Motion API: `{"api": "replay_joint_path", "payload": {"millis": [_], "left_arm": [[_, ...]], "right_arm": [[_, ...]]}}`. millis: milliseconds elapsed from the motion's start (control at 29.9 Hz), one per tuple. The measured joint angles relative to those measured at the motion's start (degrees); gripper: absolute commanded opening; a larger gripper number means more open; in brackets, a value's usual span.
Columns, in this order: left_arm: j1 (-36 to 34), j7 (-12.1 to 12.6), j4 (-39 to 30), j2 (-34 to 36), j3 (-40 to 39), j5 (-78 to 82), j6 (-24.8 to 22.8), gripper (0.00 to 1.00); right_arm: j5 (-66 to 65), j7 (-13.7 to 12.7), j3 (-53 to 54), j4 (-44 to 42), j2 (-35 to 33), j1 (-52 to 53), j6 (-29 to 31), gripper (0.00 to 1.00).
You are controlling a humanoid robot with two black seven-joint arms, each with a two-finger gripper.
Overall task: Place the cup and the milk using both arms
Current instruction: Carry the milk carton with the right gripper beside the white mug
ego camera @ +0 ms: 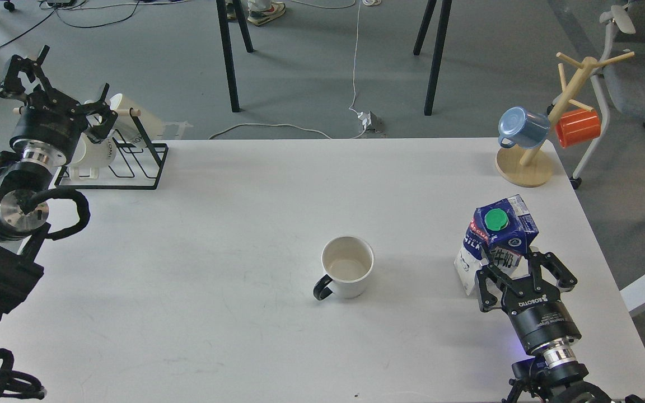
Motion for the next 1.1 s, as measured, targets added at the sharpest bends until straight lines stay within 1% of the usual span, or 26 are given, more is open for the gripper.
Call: {"api": "replay_joint_path", "payload": {"millis": [134, 234, 468, 970, 1104], "left_arm": [[0.0, 0.0, 0.0, 0.0, 0.0, 0.0, 0.0, 1.0], [0.0, 0.0, 0.0, 0.0, 0.0, 0.0, 0.1, 1.0], [0.6, 0.0, 0.0, 0.8, 0.0, 0.1, 0.1, 1.0], [0.8, 0.0, 0.5, 1.0, 0.1, 0.1, 0.0, 1.0], [0.8, 0.0, 1.3, 0.8, 0.1, 0.1, 0.0, 1.0]], "right_arm": [[-1.0, 0.0, -3.4, 2.0, 1.2, 1.4, 0.0, 0.6], [-3.1, 0.0, -5.5, 2.1, 3.9, 3.4, 0.0, 0.6], [-7.5, -0.1, -7.2, -0.5, 9.8, 6.5, 0.0, 0.61], [-7.8, -0.1, -7.3, -4.1, 11.3, 6.2, 0.0, 0.64], [-7.9, -0.1, -7.3, -4.8, 12.0, 6.3, 0.0, 0.69]]}}
